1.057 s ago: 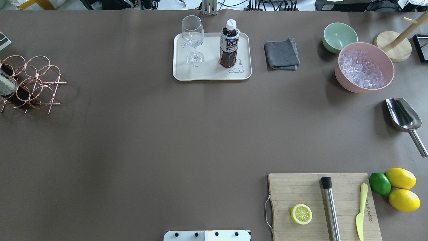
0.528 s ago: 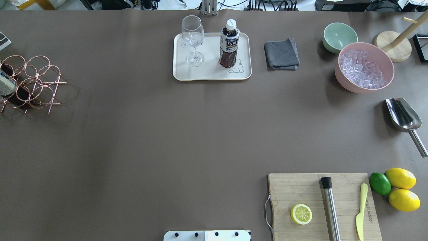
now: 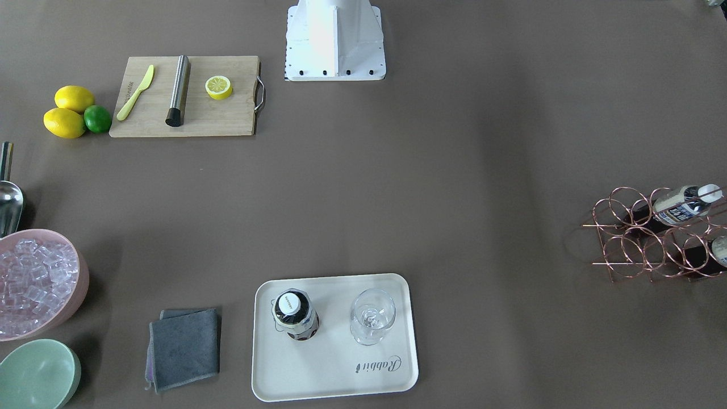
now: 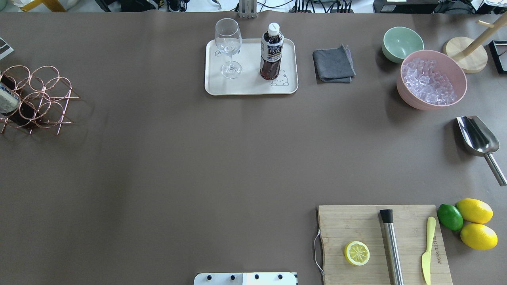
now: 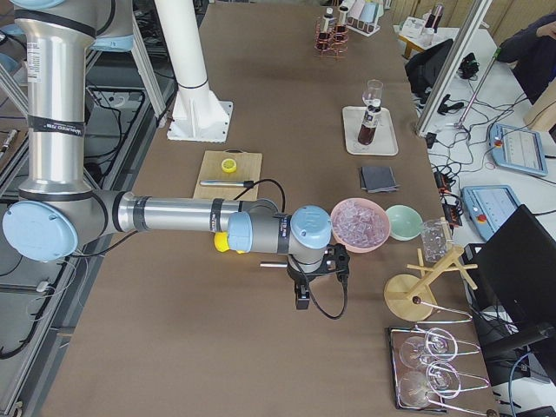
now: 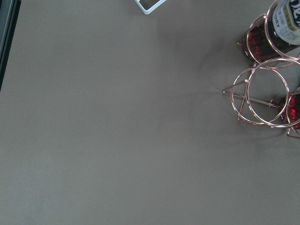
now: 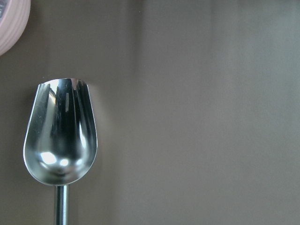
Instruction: Take tea from basket to plate
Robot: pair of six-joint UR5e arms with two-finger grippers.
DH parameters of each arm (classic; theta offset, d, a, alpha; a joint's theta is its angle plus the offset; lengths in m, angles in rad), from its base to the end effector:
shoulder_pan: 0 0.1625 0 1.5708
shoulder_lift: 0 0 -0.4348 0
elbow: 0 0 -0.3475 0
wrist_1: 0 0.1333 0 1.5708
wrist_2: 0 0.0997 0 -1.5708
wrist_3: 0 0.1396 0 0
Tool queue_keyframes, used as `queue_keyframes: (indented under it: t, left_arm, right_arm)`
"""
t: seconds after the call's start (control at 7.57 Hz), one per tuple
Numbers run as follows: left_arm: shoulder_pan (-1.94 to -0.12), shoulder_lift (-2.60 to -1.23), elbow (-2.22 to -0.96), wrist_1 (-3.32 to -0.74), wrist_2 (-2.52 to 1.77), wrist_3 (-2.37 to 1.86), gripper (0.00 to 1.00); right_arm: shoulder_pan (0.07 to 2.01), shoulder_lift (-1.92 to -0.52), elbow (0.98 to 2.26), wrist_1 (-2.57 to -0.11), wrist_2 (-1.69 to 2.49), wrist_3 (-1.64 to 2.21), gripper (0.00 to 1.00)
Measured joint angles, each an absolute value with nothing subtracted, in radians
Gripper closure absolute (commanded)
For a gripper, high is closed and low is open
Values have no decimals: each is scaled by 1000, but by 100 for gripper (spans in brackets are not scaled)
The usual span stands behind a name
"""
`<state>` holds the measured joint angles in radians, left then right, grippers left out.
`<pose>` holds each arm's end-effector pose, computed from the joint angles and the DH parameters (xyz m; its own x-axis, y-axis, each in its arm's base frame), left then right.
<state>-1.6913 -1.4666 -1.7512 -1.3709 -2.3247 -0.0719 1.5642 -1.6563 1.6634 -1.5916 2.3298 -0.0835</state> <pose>-0.0841 -0.3803 0.6818 0.7032 -0.2418 -0.6686 0.1702 0.9703 -0.1719 0.0345 -0.4089 0.6959 0.7225 -0.0788 0.6869 0.0671 0.9968 0.0437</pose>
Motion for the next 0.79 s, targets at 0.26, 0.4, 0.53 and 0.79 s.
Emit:
queue_keyframes:
  t: [0.26, 0.4, 0.53, 0.79]
  left_arm:
    - [-1688, -1466, -1730, -1422, -2351, -51, 2]
    - [-1685, -1466, -1710, -1468, -2356, -50, 2]
    - [-1684, -1466, -1686, -1512, -2358, -51, 2]
    - [-1682, -1466, -1670, -1547, -2359, -56, 2]
  right_arm:
    - [1560, -1654, 1659, -1591, 2330, -79, 0]
    - [1558, -1653, 1658, -1591, 2330, -78, 0]
    - [1555, -1647, 1651, -1591, 2330, -77, 0]
    - [1551, -1631, 1631, -1591, 2329, -77, 0]
